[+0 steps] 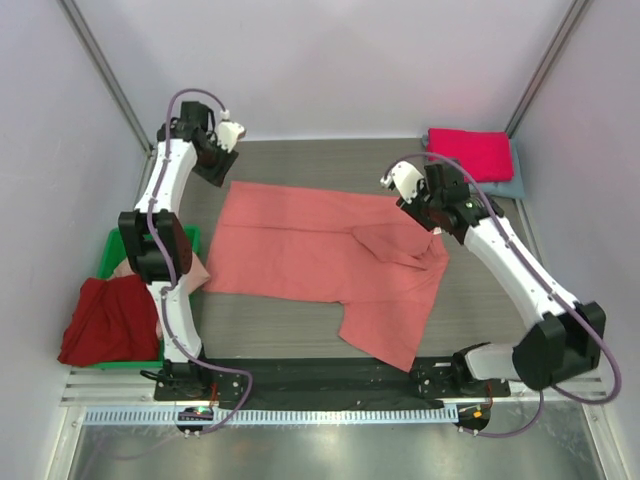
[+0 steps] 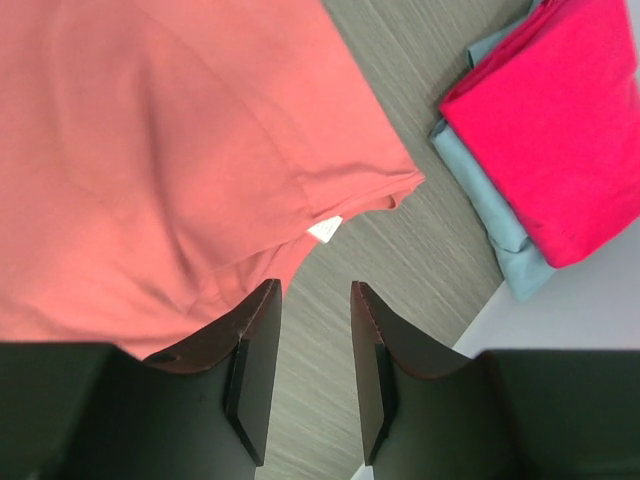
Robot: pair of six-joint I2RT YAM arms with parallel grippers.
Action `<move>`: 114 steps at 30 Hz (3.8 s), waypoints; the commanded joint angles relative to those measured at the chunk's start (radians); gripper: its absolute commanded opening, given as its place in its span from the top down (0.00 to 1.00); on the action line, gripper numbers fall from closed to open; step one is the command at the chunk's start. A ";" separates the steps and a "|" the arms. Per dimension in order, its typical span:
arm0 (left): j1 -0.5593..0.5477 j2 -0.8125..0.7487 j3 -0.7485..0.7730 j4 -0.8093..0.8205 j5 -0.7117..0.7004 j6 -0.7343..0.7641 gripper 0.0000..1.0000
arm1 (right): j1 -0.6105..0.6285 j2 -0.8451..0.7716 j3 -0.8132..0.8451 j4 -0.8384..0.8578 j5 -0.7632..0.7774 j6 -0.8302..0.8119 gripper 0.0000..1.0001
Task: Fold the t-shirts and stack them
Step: Fold the tshirt
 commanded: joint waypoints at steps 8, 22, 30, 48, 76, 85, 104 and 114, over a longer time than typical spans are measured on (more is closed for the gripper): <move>0.015 0.316 0.363 -0.119 0.056 -0.164 0.47 | -0.307 0.514 0.372 0.087 -0.062 0.095 0.63; 0.061 0.476 0.469 -0.036 0.068 -0.257 0.35 | -0.412 0.718 0.533 0.006 -0.260 0.155 0.60; 0.067 0.505 0.510 0.002 0.117 -0.319 0.27 | -0.422 0.819 0.611 -0.024 -0.289 0.184 0.59; 0.071 0.555 0.544 0.042 0.166 -0.366 0.25 | -0.464 0.964 0.663 -0.036 -0.328 0.212 0.70; 0.061 0.615 0.615 0.050 0.288 -0.372 1.00 | -0.464 0.973 0.674 -0.045 -0.320 0.199 0.93; 0.099 0.382 0.593 -0.001 0.384 -0.357 1.00 | -0.461 0.787 0.751 -0.034 -0.303 0.201 0.99; 0.173 -0.815 -0.266 0.157 0.519 -0.360 1.00 | -0.459 -0.241 0.495 -0.066 -0.389 0.138 0.99; 0.173 -1.080 -0.215 0.033 0.400 -0.302 1.00 | -0.461 -0.540 0.513 -0.154 -0.326 0.072 0.99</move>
